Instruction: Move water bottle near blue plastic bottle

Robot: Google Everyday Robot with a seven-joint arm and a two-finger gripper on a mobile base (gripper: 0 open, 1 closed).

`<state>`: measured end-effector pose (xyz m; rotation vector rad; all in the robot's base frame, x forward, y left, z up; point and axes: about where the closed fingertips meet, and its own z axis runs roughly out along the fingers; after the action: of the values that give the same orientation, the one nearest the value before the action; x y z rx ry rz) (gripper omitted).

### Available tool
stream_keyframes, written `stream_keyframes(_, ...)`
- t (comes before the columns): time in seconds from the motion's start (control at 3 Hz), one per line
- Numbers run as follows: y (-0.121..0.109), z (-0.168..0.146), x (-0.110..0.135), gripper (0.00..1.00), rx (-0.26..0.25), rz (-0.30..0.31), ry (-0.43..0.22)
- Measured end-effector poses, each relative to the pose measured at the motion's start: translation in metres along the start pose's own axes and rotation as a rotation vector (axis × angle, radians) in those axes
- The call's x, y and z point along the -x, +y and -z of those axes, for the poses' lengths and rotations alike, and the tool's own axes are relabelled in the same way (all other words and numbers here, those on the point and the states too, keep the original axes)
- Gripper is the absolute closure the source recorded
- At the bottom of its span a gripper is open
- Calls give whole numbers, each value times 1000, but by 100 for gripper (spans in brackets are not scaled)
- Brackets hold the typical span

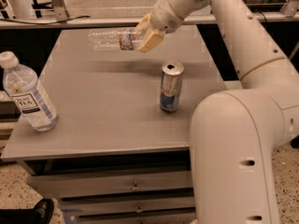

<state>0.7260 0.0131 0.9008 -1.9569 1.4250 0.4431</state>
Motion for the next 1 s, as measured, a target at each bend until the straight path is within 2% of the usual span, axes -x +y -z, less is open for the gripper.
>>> stream_keyframes(0.33, 19, -21, 4, 100, 94, 118, 85)
stream_keyframes(0.67, 39, -34, 9, 100, 171, 195, 129)
stream_keyframes(1.0, 59, -44, 18, 100, 229, 248, 140)
